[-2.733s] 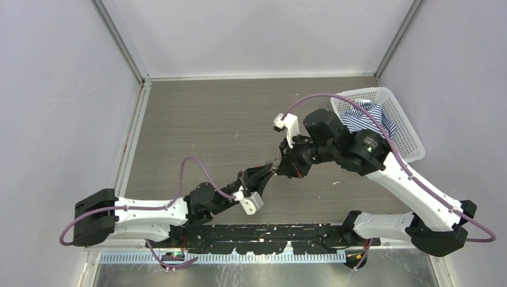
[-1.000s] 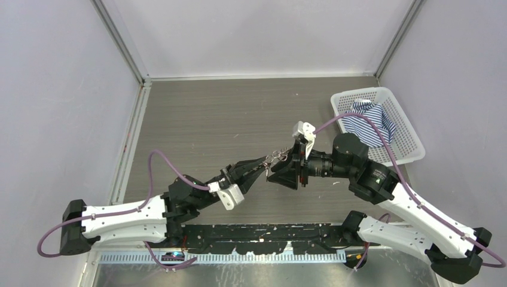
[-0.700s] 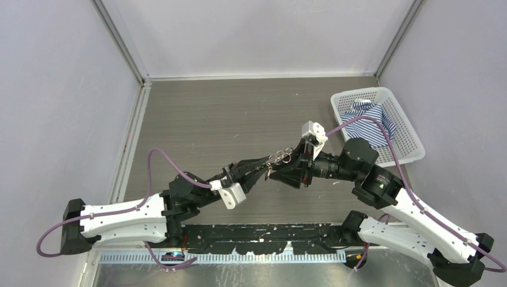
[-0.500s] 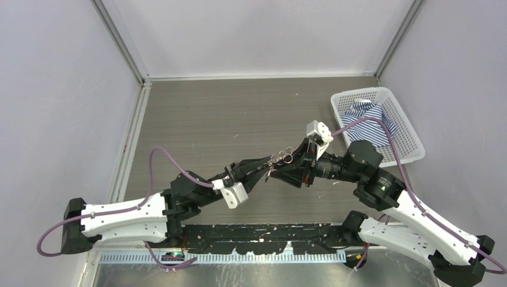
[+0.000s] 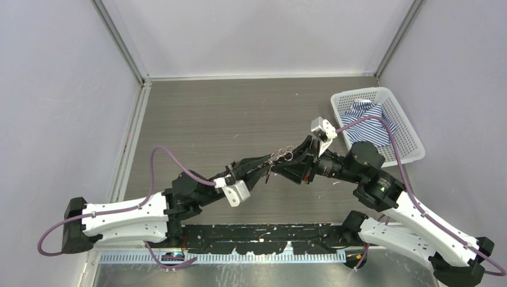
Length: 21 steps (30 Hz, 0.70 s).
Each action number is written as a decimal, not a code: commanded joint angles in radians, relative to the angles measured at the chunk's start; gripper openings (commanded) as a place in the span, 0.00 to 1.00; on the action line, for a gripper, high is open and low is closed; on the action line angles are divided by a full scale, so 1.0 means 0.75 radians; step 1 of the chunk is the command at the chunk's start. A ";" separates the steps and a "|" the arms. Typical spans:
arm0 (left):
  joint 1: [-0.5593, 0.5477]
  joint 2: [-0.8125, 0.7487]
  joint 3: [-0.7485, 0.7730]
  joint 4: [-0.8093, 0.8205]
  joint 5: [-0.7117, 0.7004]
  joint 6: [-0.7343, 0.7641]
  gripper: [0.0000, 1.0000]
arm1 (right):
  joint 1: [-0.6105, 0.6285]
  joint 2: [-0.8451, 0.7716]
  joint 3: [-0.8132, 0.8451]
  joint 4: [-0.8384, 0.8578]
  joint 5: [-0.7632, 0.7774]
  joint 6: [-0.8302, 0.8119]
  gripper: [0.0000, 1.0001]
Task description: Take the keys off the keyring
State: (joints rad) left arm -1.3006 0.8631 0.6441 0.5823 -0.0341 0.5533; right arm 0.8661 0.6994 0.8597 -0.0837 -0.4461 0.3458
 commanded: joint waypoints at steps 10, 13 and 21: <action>-0.002 0.037 0.093 -0.024 -0.081 0.001 0.00 | 0.000 -0.033 0.000 0.224 -0.044 0.105 0.28; -0.002 0.047 0.102 -0.041 -0.103 0.006 0.00 | 0.000 -0.035 -0.004 0.235 -0.055 0.128 0.26; -0.002 0.072 0.115 -0.039 -0.158 0.030 0.00 | 0.000 -0.050 -0.048 0.302 -0.076 0.212 0.24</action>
State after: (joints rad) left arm -1.3041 0.8883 0.6910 0.5659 -0.0978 0.5552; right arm 0.8482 0.6796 0.8257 0.0021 -0.4324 0.4404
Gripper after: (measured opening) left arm 0.155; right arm 0.274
